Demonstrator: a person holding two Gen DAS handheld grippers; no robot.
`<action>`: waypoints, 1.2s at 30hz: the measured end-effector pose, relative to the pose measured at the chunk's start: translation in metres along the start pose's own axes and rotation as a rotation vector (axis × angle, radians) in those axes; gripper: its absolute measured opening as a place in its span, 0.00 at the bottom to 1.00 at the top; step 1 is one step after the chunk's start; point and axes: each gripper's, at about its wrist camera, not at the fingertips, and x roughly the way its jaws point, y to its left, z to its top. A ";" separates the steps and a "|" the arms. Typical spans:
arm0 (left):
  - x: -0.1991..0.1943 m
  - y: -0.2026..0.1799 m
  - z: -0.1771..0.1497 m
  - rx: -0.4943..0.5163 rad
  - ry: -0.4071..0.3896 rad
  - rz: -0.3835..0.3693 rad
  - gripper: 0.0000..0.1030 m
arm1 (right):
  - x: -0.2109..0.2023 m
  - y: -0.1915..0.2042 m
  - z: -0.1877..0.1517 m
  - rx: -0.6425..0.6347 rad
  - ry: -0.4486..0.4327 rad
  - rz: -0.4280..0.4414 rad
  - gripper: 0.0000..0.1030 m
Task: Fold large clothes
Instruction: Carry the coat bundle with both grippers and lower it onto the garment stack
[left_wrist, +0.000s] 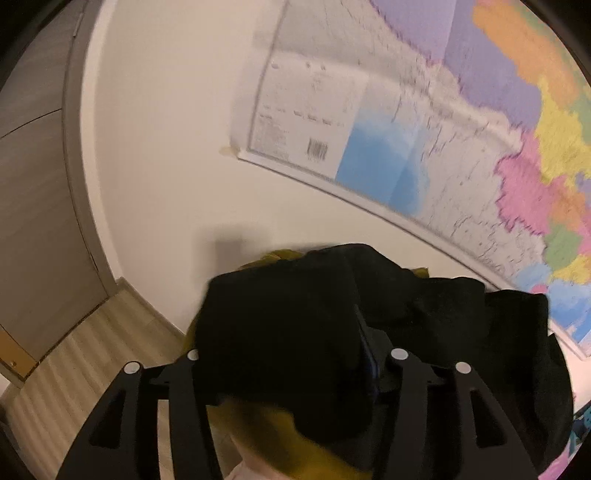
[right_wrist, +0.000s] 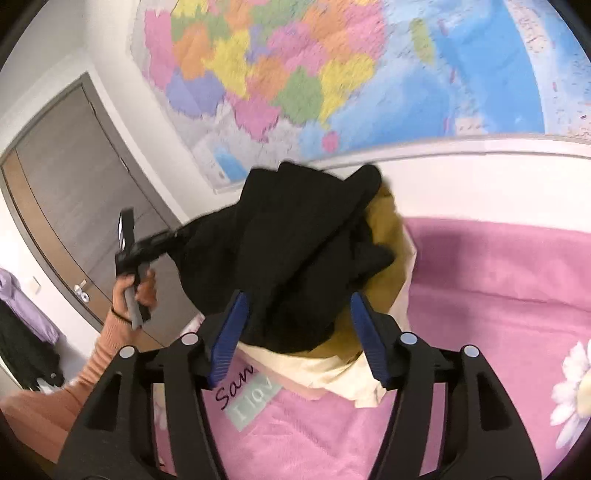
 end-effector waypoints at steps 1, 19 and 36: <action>-0.004 -0.002 -0.001 0.003 -0.008 0.028 0.53 | -0.001 -0.003 0.003 0.014 -0.007 -0.006 0.57; -0.010 -0.138 -0.011 0.421 -0.016 -0.017 0.79 | 0.087 0.005 0.059 0.019 0.014 -0.028 0.17; 0.062 -0.145 0.026 0.334 0.126 0.128 0.19 | 0.073 0.007 0.062 -0.028 -0.050 0.078 0.30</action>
